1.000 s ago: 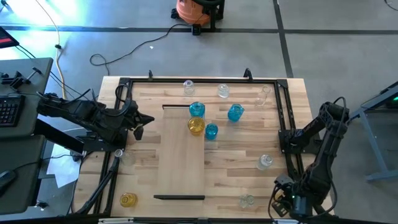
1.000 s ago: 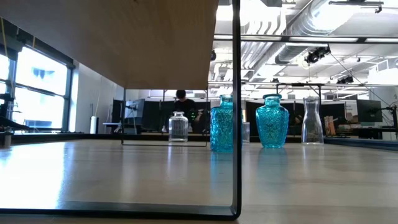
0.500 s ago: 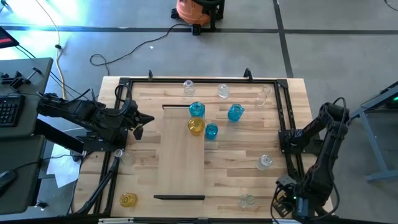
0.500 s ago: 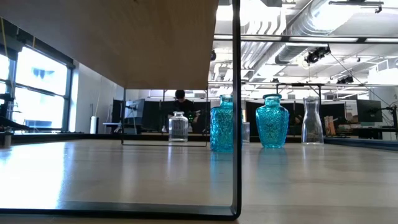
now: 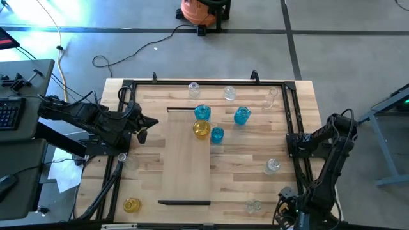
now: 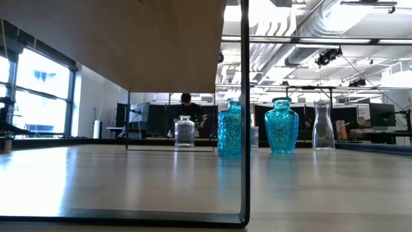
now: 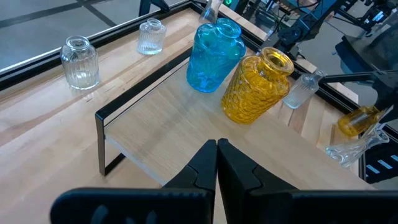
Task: Sort vases onto shelf
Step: Put the right yellow vase on the shelf to align with the other yellow vase
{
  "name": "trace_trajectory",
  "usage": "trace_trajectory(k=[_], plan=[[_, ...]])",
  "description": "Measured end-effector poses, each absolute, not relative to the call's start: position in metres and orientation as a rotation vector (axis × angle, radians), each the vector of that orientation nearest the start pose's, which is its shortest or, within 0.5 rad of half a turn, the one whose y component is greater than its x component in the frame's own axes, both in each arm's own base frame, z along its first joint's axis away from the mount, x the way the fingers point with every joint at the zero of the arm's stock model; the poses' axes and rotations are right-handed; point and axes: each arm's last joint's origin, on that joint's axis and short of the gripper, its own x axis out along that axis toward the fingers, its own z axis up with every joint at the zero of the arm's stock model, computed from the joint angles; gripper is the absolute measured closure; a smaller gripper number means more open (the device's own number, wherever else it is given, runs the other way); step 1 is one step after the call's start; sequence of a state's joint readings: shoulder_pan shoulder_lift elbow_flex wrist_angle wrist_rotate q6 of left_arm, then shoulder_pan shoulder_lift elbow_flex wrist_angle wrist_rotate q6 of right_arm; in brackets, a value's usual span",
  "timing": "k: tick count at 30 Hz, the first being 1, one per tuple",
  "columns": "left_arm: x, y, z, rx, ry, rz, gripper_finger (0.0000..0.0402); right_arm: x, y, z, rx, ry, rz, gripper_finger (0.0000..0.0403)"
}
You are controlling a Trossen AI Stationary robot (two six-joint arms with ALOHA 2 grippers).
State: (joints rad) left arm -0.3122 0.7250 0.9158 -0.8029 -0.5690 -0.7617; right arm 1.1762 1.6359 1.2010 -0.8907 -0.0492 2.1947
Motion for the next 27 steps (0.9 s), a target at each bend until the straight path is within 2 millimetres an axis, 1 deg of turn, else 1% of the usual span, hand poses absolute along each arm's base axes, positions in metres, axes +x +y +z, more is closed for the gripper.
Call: trace_trajectory(k=[3, 6, 9, 12, 14, 19, 24, 27], plan=[[0.126, -0.024, 0.331, -0.489, 0.423, 0.443, 0.0396, 0.118, 0.287, 0.222, 0.986, 1.506, -0.6, 0.0266], [0.126, -0.024, 0.331, -0.49, 0.423, 0.443, 0.0396, 0.117, 0.286, 0.222, 0.982, 1.509, -0.601, 0.0288], [0.126, -0.024, 0.331, -0.49, 0.423, 0.443, 0.0396, 0.117, 0.286, 0.222, 0.964, 1.531, -0.586, 0.0325], [0.126, -0.024, 0.331, -0.49, 0.423, 0.442, 0.0396, 0.117, 0.287, 0.222, 0.959, 1.533, -0.576, 0.0371], [0.126, -0.024, 0.331, -0.49, 0.423, 0.442, 0.0396, 0.117, 0.287, 0.222, 0.953, 1.541, -0.554, 0.039], [0.126, -0.024, 0.331, -0.49, 0.423, 0.442, 0.0396, 0.12, 0.286, 0.221, 0.949, 1.563, -0.562, 0.0378], [0.126, -0.024, 0.331, -0.49, 0.423, 0.442, 0.0396, 0.125, 0.283, 0.223, 0.932, 1.584, -0.535, 0.0394], [0.126, -0.024, 0.331, -0.49, 0.423, 0.442, 0.0396, 0.129, 0.277, 0.225, 0.925, 1.599, -0.528, 0.0396]])
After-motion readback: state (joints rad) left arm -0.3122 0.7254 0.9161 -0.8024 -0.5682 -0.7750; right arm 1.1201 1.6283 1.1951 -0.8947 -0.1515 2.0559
